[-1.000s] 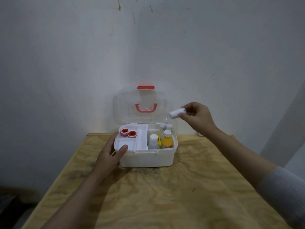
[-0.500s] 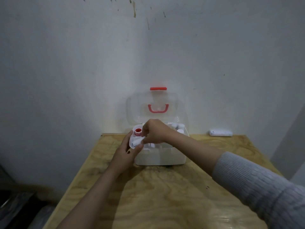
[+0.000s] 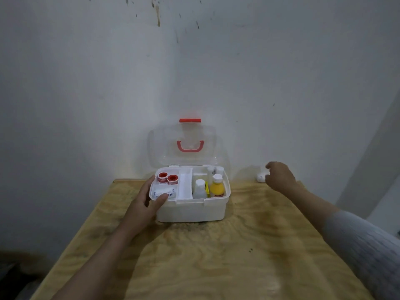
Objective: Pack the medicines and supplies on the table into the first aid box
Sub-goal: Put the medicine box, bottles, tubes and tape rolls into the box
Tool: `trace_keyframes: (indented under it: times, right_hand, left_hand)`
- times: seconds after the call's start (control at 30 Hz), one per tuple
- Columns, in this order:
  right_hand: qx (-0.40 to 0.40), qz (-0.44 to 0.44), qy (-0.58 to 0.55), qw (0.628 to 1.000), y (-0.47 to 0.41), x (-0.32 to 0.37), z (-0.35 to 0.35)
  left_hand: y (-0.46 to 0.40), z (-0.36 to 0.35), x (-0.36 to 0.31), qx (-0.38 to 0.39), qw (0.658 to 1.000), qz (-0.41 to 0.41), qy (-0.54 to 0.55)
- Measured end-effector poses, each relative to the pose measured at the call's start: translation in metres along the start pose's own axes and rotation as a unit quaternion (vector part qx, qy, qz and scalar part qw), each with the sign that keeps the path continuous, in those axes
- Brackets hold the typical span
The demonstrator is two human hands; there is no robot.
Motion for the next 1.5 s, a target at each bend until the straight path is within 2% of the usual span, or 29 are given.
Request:
trace_keyframes:
  times: [0.1, 0.2, 0.5, 0.63, 0.8, 0.97, 1.07, 1.23, 1.37, 1.5]
  right_hand:
    - [0.05, 0.016, 0.079, 0.995, -0.007, -0.033, -0.029]
    - [0.069, 0.052, 0.087, 0.992, -0.014, -0.039, -0.044]
    - [-0.074, 0.052, 0.181, 0.979, -0.018, -0.036, -0.047]
    - [-0.102, 0.056, 0.022, 0.993, -0.009, -0.023, -0.019]
    - [-0.082, 0.084, -0.157, 0.981, 0.015, 0.023, 0.047]
    - [0.045, 0.087, -0.309, 0.946, 0.042, 0.097, 0.094]
    - [0.145, 0.086, -0.342, 0.925, 0.054, 0.148, 0.096]
    - [0.211, 0.089, -0.253, 0.94, 0.06, 0.216, 0.063]
    - [0.161, 0.122, -0.114, 0.973, 0.056, 0.238, 0.04]
    - [0.139, 0.133, -0.072, 0.979, 0.055, 0.236, 0.033]
  left_hand:
    - [-0.002, 0.001, 0.003, -0.005, 1.0, 0.009, -0.01]
    - [-0.003, 0.001, 0.002, -0.004, 1.0, 0.012, -0.019]
    - [-0.004, 0.003, 0.007, -0.003, 1.0, 0.017, -0.017]
    - [-0.004, 0.004, 0.007, 0.003, 1.0, 0.012, -0.016]
    - [-0.006, 0.006, 0.009, 0.006, 1.0, 0.012, -0.021]
    - [-0.006, 0.004, 0.011, 0.001, 1.0, 0.016, -0.018]
    - [-0.006, 0.005, 0.011, -0.001, 0.999, 0.027, -0.021]
    - [-0.004, 0.004, 0.006, 0.009, 1.0, 0.02, -0.011]
    - [0.0, -0.001, -0.001, -0.003, 1.0, 0.011, -0.001]
    - [0.001, -0.001, -0.002, -0.006, 1.0, 0.012, -0.001]
Point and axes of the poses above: each hand's wrist, its own y-axis away from the middle knuckle, its own z-axis out of the back of the hand, x = y × z, the point moved 4 cm from there along -y, towards the middle knuckle, and after that the axes turned 13 degrees about y, right-handed, at the moved point
